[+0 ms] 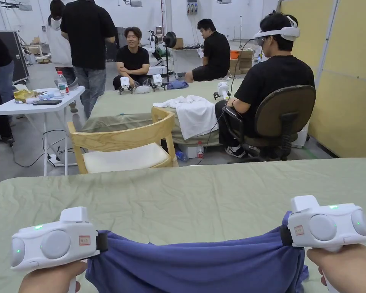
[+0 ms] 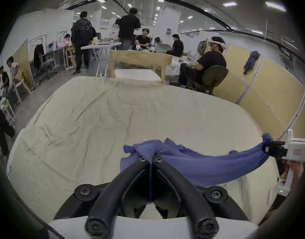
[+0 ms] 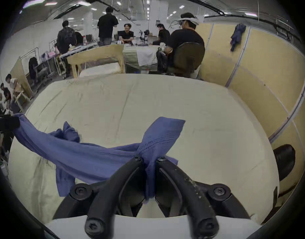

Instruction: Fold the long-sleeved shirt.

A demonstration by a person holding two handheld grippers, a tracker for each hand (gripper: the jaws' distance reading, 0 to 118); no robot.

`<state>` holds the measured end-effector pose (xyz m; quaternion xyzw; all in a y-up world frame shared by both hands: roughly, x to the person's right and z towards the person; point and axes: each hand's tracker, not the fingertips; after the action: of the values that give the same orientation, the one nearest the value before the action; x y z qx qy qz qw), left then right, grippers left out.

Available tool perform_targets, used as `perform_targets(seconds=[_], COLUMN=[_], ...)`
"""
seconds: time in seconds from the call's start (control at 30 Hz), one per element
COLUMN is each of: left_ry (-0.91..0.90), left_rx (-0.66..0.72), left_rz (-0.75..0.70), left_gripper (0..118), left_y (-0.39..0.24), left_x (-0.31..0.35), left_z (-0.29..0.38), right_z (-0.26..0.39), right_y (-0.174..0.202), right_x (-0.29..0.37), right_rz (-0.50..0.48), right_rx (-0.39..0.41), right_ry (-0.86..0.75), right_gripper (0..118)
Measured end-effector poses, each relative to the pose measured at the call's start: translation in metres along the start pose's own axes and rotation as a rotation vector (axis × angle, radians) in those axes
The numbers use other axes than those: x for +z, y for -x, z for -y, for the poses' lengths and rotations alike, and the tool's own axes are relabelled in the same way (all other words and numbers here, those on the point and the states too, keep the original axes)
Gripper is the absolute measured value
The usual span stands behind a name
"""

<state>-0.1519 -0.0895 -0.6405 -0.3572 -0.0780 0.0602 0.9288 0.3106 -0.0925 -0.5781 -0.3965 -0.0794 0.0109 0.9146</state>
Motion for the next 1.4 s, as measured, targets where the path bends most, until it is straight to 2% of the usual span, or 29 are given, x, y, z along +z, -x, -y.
perform_targets(seconds=[0.17,0.3,0.37,0.5,0.63,0.8,1.03,1.07,1.1,1.13,1.17,1.2,1.23,1.27,1.3,1.4], left_ry=[0.007,0.003,0.013,0.051,0.094,0.193,0.260,0.262,0.260,0.258,0.249,0.231,0.178,0.129,0.121,0.170], left_rx=[-0.066,-0.103,-0.125,-0.126,-0.171,-0.138,-0.103,-0.096,-0.093,-0.090,-0.090,-0.097,-0.107,-0.120,-0.098,-0.073], left_rz=[0.010,0.013,0.009,0.012,0.001,0.012,0.020,0.022,0.029,0.032,0.017,-0.019,-0.026,-0.008,0.015,0.027], left_gripper=[0,0,0,0,0,0,0,10,39,68,84,97,118,109,106,111], left_y=[-0.002,0.005,0.008,0.012,0.011,0.019,0.024,0.023,0.022,0.022,0.023,0.022,0.019,0.018,0.025,0.021], left_x=[0.071,0.130,0.154,0.196,0.224,0.240,0.259,0.261,0.262,0.262,0.261,0.261,0.268,0.271,0.265,0.258], left_z=[0.039,0.074,0.095,0.144,0.198,0.257,0.294,0.298,0.301,0.302,0.302,0.302,0.301,0.295,0.288,0.277], right_z=[0.035,0.073,0.095,0.151,0.212,0.277,0.319,0.318,0.318,0.318,0.318,0.318,0.317,0.313,0.311,0.307], right_y=[-0.009,-0.017,-0.022,-0.020,-0.012,-0.007,-0.006,-0.004,-0.005,-0.006,-0.007,-0.009,-0.010,-0.009,-0.007,-0.011], right_x=[0.049,0.102,0.126,0.163,0.188,0.198,0.210,0.220,0.220,0.220,0.221,0.218,0.219,0.230,0.233,0.228], right_rz=[-0.027,-0.100,-0.100,-0.093,-0.091,-0.077,-0.081,-0.088,-0.103,-0.116,-0.102,-0.037,-0.044,-0.058,-0.052,-0.029], right_rx=[0.002,-0.003,-0.005,0.043,0.056,0.062,0.054,0.044,0.031,0.017,0.012,-0.002,0.003,0.017,-0.019,-0.034], right_ry=[-0.067,-0.063,-0.065,-0.054,-0.006,0.064,0.133,0.138,0.146,0.150,0.141,0.115,0.102,0.031,0.042,0.054], right_gripper=[12,12,12,12,12,12,13,20,43,55,68,80,116,118,116,116])
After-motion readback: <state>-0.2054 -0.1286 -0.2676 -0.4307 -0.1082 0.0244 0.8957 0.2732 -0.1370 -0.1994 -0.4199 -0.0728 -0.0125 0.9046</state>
